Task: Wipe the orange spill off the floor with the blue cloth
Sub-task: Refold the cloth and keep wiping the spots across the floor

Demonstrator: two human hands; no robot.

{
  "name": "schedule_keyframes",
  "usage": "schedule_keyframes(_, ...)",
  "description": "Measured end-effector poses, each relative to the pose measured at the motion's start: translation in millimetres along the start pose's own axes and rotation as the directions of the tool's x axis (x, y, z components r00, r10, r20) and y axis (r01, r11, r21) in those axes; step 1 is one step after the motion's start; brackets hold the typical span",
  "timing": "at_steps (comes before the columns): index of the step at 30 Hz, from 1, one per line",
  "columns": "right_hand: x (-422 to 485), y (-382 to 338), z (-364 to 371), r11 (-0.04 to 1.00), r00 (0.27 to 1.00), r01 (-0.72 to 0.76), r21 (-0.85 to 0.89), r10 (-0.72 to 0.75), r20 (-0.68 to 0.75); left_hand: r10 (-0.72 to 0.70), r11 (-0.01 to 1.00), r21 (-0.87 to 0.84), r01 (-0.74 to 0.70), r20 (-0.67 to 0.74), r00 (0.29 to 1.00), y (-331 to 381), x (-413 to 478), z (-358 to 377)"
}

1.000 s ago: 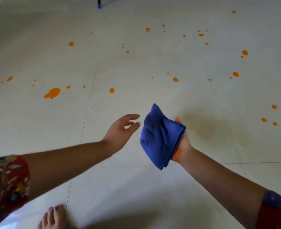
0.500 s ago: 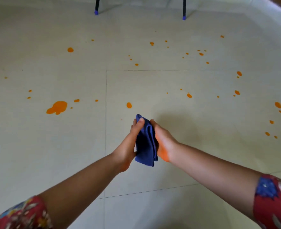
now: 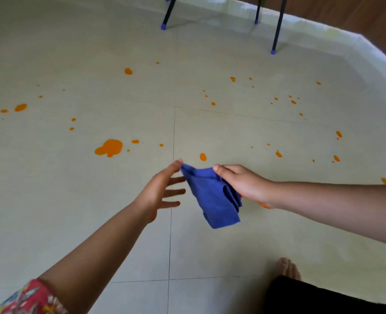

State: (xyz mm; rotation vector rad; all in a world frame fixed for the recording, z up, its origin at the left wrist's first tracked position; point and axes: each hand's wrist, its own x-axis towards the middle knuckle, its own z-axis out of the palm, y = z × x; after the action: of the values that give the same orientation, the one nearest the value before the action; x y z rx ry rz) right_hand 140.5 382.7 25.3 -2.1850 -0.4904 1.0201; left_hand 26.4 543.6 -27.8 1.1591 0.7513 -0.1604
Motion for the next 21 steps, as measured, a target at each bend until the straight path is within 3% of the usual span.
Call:
schedule_keyframes(4, 2.5, -2.7, 6.3, 0.994, 0.993, 0.060, -0.086, -0.051, 0.107, -0.085, 0.996, 0.001, 0.085, 0.087, 0.993, -10.2, -1.5, 1.2)
schedule_keyframes(8, 20.6, -8.5, 5.8, 0.985, 0.987, 0.156, 0.079, -0.158, 0.024, 0.015, 0.999, -0.043, -0.014, 0.023, 1.000, -12.6, -1.8, -8.2)
schedule_keyframes(10, 28.7, -11.3, -5.0, 0.971, 0.986, 0.135, 0.199, -0.152, 0.069, 0.079, 0.991, 0.100, -0.085, 0.055, 0.995, -8.9, -6.1, -14.9)
schedule_keyframes(13, 40.5, -14.4, -26.2, 0.883, 0.956, -0.048, 0.466, -0.095, 0.277, 0.059, 0.902, 0.410, -0.133, 0.190, 0.980, -1.2, -11.5, -16.6)
schedule_keyframes(15, 51.7, -7.9, -37.9, 0.713, 0.932, -0.176, 0.678, -0.102, 0.349, -0.002, 0.865, 0.485, -0.129, 0.261, 0.965, 9.0, -11.1, -8.7)
schedule_keyframes(17, 66.4, 18.2, -42.2, 0.389, 0.910, -0.275, 0.879, -0.189, 0.368, -0.008, 0.894, 0.437, -0.100, 0.239, 0.971, 27.1, -6.1, 7.4)
schedule_keyframes(19, 73.5, 51.5, -32.4, 0.082, 0.920, -0.364, 0.928, -0.122, 0.372, 0.039, 0.934, 0.343, -0.102, 0.188, 0.981, 42.3, 1.7, 22.9)
schedule_keyframes(20, 70.9, 67.5, -25.8, 0.013, 0.922, -0.379, 0.925, -0.086, 0.379, 0.061, 0.948, 0.299, -0.108, 0.163, 0.985, 47.4, 5.3, 30.5)
schedule_keyframes(21, 67.9, 80.9, -21.7, 0.012, 0.922, -0.380, 0.925, -0.079, 0.379, 0.072, 0.959, 0.265, -0.104, 0.128, 0.989, 51.6, 11.1, 40.2)
